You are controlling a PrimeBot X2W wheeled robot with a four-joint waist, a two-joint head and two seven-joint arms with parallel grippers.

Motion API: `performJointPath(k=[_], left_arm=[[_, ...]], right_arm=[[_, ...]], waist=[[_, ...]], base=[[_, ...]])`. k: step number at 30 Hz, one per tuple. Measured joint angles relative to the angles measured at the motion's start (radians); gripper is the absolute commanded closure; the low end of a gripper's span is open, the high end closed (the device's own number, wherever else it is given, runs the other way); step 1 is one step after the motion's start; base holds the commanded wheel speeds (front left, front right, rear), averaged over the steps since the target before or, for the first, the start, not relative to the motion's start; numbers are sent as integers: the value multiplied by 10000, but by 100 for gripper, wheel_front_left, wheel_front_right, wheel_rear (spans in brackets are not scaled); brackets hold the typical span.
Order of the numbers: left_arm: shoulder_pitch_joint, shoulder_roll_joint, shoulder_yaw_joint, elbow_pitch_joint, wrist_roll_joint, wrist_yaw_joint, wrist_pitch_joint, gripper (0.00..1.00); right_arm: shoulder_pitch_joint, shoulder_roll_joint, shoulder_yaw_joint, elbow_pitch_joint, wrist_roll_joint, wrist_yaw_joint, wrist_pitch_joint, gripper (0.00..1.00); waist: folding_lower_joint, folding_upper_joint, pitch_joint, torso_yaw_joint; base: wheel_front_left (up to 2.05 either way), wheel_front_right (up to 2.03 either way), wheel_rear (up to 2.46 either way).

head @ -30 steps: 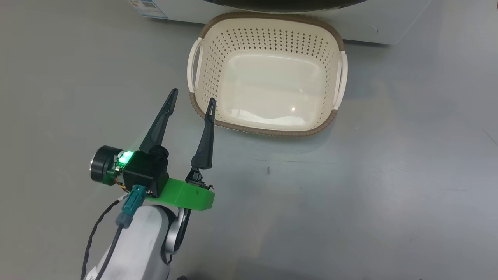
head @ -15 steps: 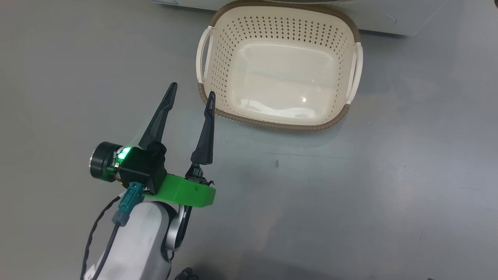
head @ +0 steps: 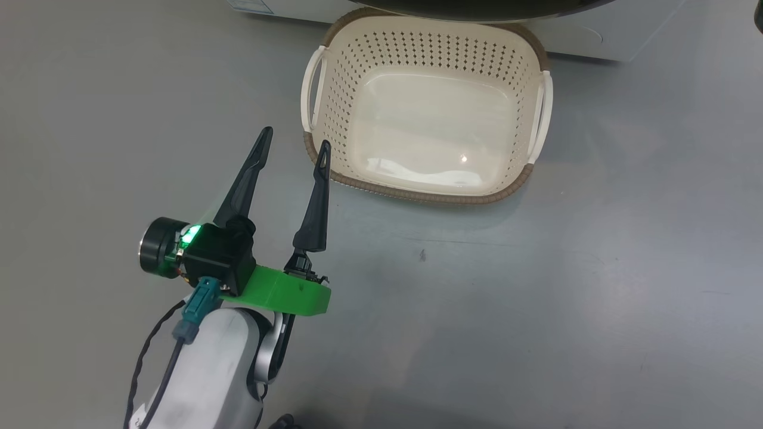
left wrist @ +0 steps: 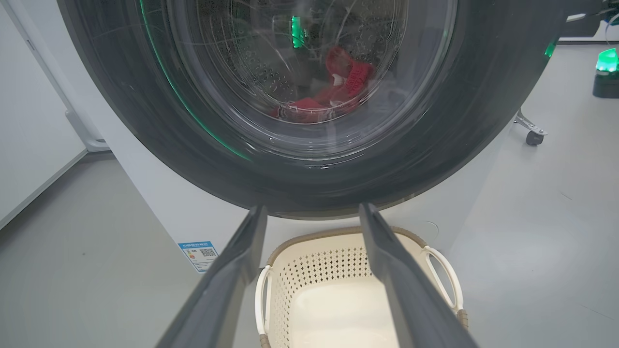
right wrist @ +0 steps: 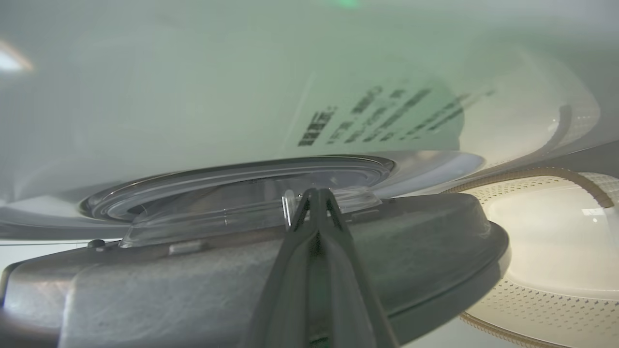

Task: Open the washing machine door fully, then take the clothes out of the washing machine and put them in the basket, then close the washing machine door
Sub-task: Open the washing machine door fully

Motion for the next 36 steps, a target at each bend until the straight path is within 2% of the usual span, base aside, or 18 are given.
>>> performJointPath(k=[5,7,24,36], left_arm=[[0,0,19,33,-6,2,0,0],[0,-2,67,65,-6,2,-2,0],[11,-2,211,282,6,2,0,0],[132,-2,278,577,10,2,-2,0]], right_arm=[[129,-2,46,0,36,31,197,100],[236,13,54,8,79,171,255,100],[1321,263,234,-54,512,685,1064,100],[2372,773,399,-293,855,1164,1465,100]], waist=[[0,0,-65,-38],[0,0,-110,-58],[0,0,-619,-346],[0,0,-1158,-548]], base=[[0,0,0],[0,0,0],[0,0,0],[0,0,0]])
